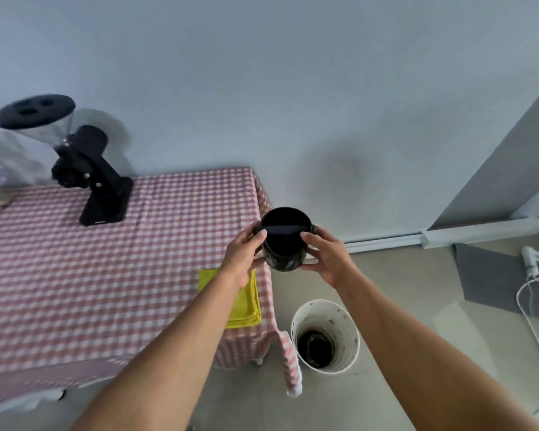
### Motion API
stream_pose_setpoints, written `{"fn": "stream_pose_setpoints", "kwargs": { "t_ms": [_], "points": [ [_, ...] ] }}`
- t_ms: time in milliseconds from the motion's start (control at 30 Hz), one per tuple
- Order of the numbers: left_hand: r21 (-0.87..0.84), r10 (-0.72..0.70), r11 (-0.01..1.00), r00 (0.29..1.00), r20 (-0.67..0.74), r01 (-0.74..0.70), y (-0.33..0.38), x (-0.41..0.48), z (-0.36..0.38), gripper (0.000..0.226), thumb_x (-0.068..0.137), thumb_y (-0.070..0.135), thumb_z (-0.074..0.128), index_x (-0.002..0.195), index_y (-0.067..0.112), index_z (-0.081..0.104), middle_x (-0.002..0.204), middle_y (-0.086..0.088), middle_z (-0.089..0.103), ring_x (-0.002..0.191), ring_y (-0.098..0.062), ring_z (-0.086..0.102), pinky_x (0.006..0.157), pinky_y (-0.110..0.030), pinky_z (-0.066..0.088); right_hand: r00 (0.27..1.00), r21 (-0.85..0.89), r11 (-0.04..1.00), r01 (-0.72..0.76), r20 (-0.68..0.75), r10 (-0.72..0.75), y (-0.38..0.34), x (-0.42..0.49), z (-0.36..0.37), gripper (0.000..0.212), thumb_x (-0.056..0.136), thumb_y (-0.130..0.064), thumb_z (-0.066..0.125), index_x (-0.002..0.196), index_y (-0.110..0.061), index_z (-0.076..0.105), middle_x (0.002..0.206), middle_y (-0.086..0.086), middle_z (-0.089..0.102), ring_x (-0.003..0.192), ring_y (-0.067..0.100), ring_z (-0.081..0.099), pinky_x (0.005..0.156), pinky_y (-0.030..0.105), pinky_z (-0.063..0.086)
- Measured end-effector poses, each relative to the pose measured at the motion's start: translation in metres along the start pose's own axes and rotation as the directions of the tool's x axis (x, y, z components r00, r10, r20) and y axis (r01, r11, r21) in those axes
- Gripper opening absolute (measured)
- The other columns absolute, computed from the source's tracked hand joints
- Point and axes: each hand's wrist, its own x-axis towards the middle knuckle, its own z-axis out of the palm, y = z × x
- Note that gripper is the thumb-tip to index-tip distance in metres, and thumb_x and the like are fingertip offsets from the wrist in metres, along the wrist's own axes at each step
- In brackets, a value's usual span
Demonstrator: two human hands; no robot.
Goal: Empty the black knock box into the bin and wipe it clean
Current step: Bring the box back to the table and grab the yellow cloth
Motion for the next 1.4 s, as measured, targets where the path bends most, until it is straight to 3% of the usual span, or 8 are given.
{"fn": "stream_pose_setpoints", "kwargs": {
  "t_ms": [200, 333, 600, 667, 867, 933, 1033, 1400],
  "points": [
    [-0.004, 0.037, 0.999, 0.998, -0.051, -0.038, 0.029, 0.010, -0.106, 0.042, 0.095, 0.011, 0.066, 0.135, 0.021, 0.062, 0.125, -0.001, 0.069, 0.101, -0.012, 0.068, 0.065, -0.025, 0.057, 1.000, -0.118, 0.993, 0.003, -0.004, -0.004, 0.024, 0.018, 0.110, 0.029, 0.093, -0.002, 0.057, 0.121, -0.007, 0.057, 0.104, 0.011, 0.064, 0.088, 0.022, 0.064, 0.064, 0.040, 0.055],
    [-0.006, 0.048, 0.999, 0.997, -0.057, -0.048, 0.042, 0.017, -0.180, 0.040, 0.094, 0.008, 0.066, 0.133, 0.018, 0.062, 0.124, -0.001, 0.067, 0.104, -0.013, 0.066, 0.082, -0.034, 0.057, 0.998, -0.160, 0.987, 0.027, -0.045, -0.034, 0.053, 0.035, 0.186, 0.037, 0.092, 0.000, 0.058, 0.127, -0.013, 0.054, 0.122, 0.012, 0.061, 0.107, 0.030, 0.063, 0.056, 0.036, 0.055],
    [0.115, 0.025, 0.993, 0.996, -0.091, -0.014, 0.063, 0.013, -0.280, 0.028, 0.096, 0.008, 0.064, 0.117, 0.027, 0.066, 0.120, 0.000, 0.068, 0.100, -0.011, 0.067, 0.079, -0.031, 0.058, 0.996, -0.234, 0.972, 0.020, -0.080, -0.040, 0.094, 0.041, 0.278, 0.038, 0.090, -0.001, 0.061, 0.125, -0.017, 0.058, 0.120, 0.008, 0.063, 0.108, 0.029, 0.064, 0.063, 0.040, 0.060],
    [0.204, 0.043, 0.979, 0.992, -0.122, -0.018, 0.064, 0.015, -0.291, 0.038, 0.096, 0.008, 0.064, 0.130, 0.023, 0.061, 0.121, 0.000, 0.066, 0.105, -0.017, 0.066, 0.082, -0.032, 0.059, 0.993, -0.296, 0.955, 0.026, -0.105, -0.060, 0.099, 0.042, 0.290, 0.037, 0.089, -0.002, 0.062, 0.123, -0.017, 0.059, 0.116, 0.010, 0.064, 0.104, 0.030, 0.066, 0.071, 0.046, 0.061],
    [0.711, 0.377, 0.679, 0.918, -0.120, -0.186, 0.060, 0.024, -0.303, 0.059, 0.089, 0.019, 0.070, 0.144, 0.023, 0.050, 0.145, -0.005, 0.053, 0.134, -0.022, 0.050, 0.111, -0.037, 0.044, 0.978, -0.568, 0.821, 0.060, -0.131, -0.163, 0.104, 0.051, 0.316, 0.036, 0.085, -0.008, 0.065, 0.118, -0.023, 0.064, 0.108, 0.004, 0.068, 0.096, 0.023, 0.068, 0.079, 0.048, 0.060],
    [0.822, 0.552, 0.486, 0.834, -0.024, -0.298, 0.060, 0.019, -0.301, 0.054, 0.088, 0.018, 0.072, 0.140, 0.021, 0.055, 0.140, -0.004, 0.056, 0.132, -0.023, 0.049, 0.111, -0.034, 0.042, 0.976, -0.594, 0.802, 0.067, -0.127, -0.175, 0.105, 0.054, 0.321, 0.035, 0.085, -0.009, 0.066, 0.116, -0.024, 0.064, 0.108, 0.004, 0.068, 0.096, 0.024, 0.068, 0.080, 0.048, 0.059],
    [0.860, 0.585, 0.320, 0.797, 0.151, -0.398, 0.059, 0.012, -0.295, 0.048, 0.089, 0.013, 0.069, 0.136, 0.018, 0.061, 0.136, -0.003, 0.060, 0.127, -0.023, 0.051, 0.109, -0.035, 0.042, 0.971, -0.636, 0.768, 0.074, -0.131, -0.202, 0.106, 0.055, 0.325, 0.033, 0.084, -0.012, 0.068, 0.115, -0.025, 0.064, 0.109, 0.003, 0.068, 0.095, 0.024, 0.067, 0.080, 0.047, 0.059],
    [0.882, 0.395, 0.319, 0.895, 0.208, -0.346, 0.048, 0.028, -0.283, 0.038, 0.092, 0.014, 0.061, 0.130, 0.021, 0.065, 0.127, -0.004, 0.068, 0.114, -0.023, 0.064, 0.095, -0.038, 0.055, 0.966, -0.703, 0.701, 0.118, -0.081, -0.244, 0.105, 0.045, 0.312, 0.042, 0.085, -0.009, 0.069, 0.125, -0.019, 0.063, 0.123, 0.004, 0.064, 0.109, 0.017, 0.061, 0.083, 0.025, 0.049]
  ]
}}
